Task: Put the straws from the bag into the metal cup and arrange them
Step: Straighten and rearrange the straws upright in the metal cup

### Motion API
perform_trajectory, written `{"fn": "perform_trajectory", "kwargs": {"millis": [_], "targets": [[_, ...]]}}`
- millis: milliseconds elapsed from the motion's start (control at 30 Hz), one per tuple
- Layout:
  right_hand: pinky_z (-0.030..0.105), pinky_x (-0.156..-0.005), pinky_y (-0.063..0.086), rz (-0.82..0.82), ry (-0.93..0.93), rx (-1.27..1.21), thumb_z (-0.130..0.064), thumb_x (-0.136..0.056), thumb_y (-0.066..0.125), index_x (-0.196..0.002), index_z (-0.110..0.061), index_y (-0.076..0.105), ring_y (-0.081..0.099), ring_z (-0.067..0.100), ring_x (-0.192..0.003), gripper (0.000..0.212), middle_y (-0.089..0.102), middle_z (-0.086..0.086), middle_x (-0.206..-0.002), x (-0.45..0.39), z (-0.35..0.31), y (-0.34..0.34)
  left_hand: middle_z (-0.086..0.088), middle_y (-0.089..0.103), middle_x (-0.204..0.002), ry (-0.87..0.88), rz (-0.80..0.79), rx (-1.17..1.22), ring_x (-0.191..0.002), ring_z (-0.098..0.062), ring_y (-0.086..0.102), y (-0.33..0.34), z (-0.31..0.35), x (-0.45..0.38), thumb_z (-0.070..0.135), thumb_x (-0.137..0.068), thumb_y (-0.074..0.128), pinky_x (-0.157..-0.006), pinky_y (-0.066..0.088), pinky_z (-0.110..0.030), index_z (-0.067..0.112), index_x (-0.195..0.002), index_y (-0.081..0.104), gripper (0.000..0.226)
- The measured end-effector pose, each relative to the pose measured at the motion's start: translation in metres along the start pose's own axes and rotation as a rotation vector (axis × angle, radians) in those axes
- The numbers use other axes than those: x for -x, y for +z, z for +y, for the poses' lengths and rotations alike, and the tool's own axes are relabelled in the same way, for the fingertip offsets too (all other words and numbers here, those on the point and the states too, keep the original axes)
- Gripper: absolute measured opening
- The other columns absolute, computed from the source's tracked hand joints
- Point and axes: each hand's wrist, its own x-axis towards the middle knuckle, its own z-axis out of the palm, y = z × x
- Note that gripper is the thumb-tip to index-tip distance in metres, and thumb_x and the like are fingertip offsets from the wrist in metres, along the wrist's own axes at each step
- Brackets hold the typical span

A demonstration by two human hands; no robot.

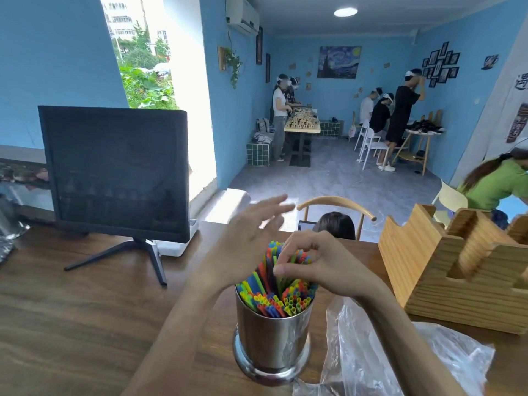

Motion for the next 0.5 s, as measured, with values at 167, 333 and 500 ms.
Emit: {"fn": "perform_trajectory", "kwargs": {"millis": [167,333,500], "targets": [[0.021,-0.076,0.052,0.329,0.104,-0.296,-0.018,-0.089,0.076,-0.086,-0.012,0.074,0.067,0.01,-0.081,0.007,0.073,0.0,-0.083,0.002,0.015,-0.014,0.029,0.024,-0.161,-0.066,-0.248,-0.238,-0.149,0.011,0.01,0.018,-0.01,0.021,0.051,-0.107,0.034,-0.126,0.021,-0.036,0.045,-0.155,0.033,0.048],[0.025,-0.074,0.051,0.412,0.257,-0.362,-0.026,-0.095,0.069,-0.099,-0.011,0.073,0.067,0.008,-0.081,0.016,0.075,-0.001,-0.084,-0.006,0.035,-0.01,0.028,0.006,-0.164,-0.01,-0.509,-0.289,-0.151,0.008,-0.004,0.007,-0.004,0.022,0.051,-0.108,0.031,-0.123,0.002,-0.021,0.056,-0.154,0.017,0.049],[0.022,-0.072,0.052,0.436,0.29,-0.34,-0.028,-0.097,0.067,-0.098,-0.014,0.074,0.066,0.003,-0.076,0.015,0.076,-0.002,-0.085,-0.01,0.039,-0.003,0.016,0.064,-0.128,-0.215,0.058,0.035,-0.103,0.007,0.057,-0.003,-0.004,0.005,0.039,-0.104,0.05,-0.081,0.042,-0.003,0.041,-0.131,0.062,0.029]]}}
